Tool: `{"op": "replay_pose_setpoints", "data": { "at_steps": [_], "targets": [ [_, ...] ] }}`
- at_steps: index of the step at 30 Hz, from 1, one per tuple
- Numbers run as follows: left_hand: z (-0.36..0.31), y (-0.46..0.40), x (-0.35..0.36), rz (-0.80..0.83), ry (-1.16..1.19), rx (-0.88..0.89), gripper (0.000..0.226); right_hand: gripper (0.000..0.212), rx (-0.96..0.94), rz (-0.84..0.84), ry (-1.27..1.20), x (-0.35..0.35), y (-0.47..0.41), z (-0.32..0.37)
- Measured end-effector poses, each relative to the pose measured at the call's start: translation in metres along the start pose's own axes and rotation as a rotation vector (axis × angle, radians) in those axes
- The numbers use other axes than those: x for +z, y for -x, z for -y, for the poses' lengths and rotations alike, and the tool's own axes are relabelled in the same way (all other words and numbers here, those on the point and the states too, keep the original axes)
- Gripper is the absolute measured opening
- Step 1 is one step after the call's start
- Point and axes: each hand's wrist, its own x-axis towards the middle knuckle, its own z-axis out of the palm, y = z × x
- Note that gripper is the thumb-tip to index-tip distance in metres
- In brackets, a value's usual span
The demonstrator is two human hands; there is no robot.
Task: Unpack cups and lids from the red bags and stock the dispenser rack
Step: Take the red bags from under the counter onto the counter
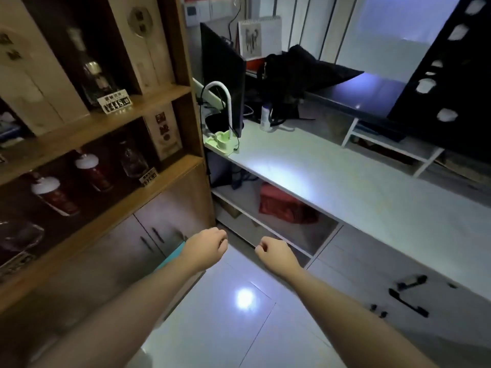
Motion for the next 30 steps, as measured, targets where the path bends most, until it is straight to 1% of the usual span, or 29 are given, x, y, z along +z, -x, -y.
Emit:
{"op": "replay_pose_setpoints", "data": {
  "at_steps": [3, 6, 9, 13, 16, 19, 26, 30],
  "targets": [
    [0.036, -0.019, 0.002, 0.02, 0.02, -0.001, 0.019, 0.023, 0.025, 0.004, -0.017, 0.025, -0.026, 0.014],
    [0.061, -0.047, 0.011, 0.036, 0.073, -0.001, 0.019, 0.023, 0.035, 0.013, 0.013, 0.043, -0.057, 0.015],
    [0.079, -0.08, 0.028, 0.048, 0.126, -0.028, 0.021, 0.023, 0.065, 0.005, -0.009, 0.054, -0.095, 0.009],
    [0.104, -0.14, 0.054, 0.045, 0.121, -0.049, 0.023, 0.017, 0.095, -0.056, -0.061, 0.068, -0.164, -0.004],
    [0.115, -0.178, 0.071, 0.01, 0.173, -0.071, 0.023, 0.015, 0.109, -0.126, -0.086, 0.077, -0.205, -0.013],
    [0.127, -0.23, 0.099, -0.01, 0.235, -0.045, 0.021, 0.015, 0.175, -0.198, -0.137, 0.094, -0.256, -0.032],
    [0.143, -0.332, 0.187, -0.046, 0.314, 0.145, 0.019, 0.016, 0.304, -0.465, -0.256, 0.145, -0.354, -0.094],
    [0.15, -0.394, 0.248, -0.095, 0.335, 0.235, 0.019, 0.017, 0.354, -0.595, -0.195, 0.173, -0.407, -0.141]
  ]
}}
